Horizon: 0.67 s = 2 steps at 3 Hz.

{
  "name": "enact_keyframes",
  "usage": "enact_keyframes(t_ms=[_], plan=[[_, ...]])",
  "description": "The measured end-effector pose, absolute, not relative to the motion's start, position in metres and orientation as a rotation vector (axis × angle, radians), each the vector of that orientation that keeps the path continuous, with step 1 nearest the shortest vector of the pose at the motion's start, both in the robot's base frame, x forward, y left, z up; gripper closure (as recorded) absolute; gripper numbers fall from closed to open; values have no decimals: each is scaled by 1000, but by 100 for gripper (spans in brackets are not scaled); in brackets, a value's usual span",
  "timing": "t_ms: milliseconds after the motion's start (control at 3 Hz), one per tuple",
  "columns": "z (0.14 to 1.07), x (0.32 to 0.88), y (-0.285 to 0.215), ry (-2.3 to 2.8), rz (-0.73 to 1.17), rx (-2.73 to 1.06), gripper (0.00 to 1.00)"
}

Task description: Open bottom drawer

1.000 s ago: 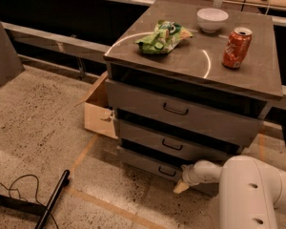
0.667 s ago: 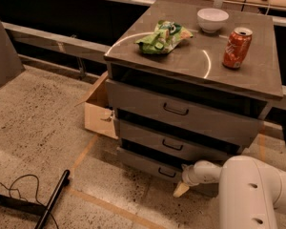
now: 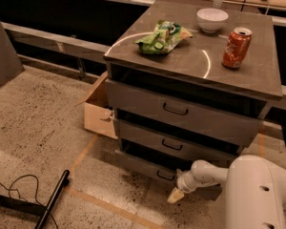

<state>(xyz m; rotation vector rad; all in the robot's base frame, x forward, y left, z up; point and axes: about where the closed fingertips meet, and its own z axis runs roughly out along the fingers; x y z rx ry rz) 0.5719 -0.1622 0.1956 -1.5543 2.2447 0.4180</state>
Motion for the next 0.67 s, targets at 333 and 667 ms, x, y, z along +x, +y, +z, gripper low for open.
enact_keyframes(t_ms=[333,667], plan=[[200,563,-153,2242,475,-1580,22],[204,551,-145,2243,528,-1613,45]])
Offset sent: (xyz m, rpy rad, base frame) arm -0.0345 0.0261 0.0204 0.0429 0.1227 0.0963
